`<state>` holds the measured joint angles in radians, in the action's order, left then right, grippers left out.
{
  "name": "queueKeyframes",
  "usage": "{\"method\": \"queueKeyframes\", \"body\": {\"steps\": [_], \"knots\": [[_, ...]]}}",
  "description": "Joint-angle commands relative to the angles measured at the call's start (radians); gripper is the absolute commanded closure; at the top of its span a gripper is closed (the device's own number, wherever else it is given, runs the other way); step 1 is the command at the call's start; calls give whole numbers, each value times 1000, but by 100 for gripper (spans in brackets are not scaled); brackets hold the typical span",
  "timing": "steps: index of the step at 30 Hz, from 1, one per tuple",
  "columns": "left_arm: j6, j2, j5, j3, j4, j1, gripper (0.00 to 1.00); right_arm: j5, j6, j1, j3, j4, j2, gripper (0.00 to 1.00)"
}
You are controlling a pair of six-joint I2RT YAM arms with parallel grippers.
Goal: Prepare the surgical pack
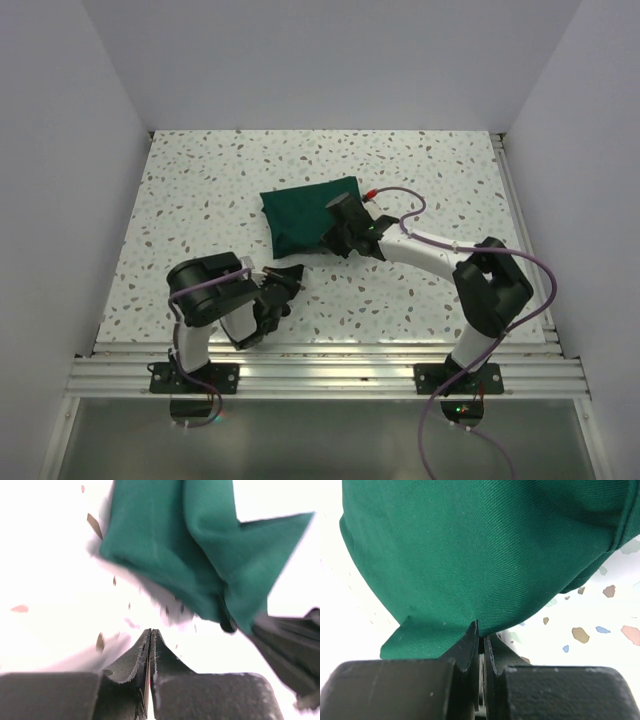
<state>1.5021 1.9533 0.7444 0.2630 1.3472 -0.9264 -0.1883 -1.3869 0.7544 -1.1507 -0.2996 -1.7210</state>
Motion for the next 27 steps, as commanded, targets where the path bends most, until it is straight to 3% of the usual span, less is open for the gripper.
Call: {"method": "queueKeyframes", "body": {"steps": [1,3,8,9,14,17,18,22,23,27], "knots": [[-112,-92,29,-100,93,-37,95,16,17,5,-12,-26,-9,98],[-143,-171,20,-132,66,-49,93,16,22,5,-4,-16,-6,97],[-219,-412,-43,-186,-233,-49,89,35,22,5,40,11,-6,95],[-250,-451,-43,-179,-350,-49,89,39,19,5,64,23,-3,94],[-376,-695,-24,-150,-609,-48,89,59,25,5,112,62,-2,90],[-468,-818,-5,-119,-750,-40,88,64,75,6,109,71,3,77],[-502,-842,-10,-96,-822,-32,87,61,92,5,97,67,6,65],[-620,-941,-153,-61,-878,66,87,18,176,5,66,22,38,50],[-649,-953,-259,-58,-875,96,87,15,215,6,65,5,46,49],[-807,-1028,-402,4,-940,172,85,-5,339,7,37,-53,83,50]]}}
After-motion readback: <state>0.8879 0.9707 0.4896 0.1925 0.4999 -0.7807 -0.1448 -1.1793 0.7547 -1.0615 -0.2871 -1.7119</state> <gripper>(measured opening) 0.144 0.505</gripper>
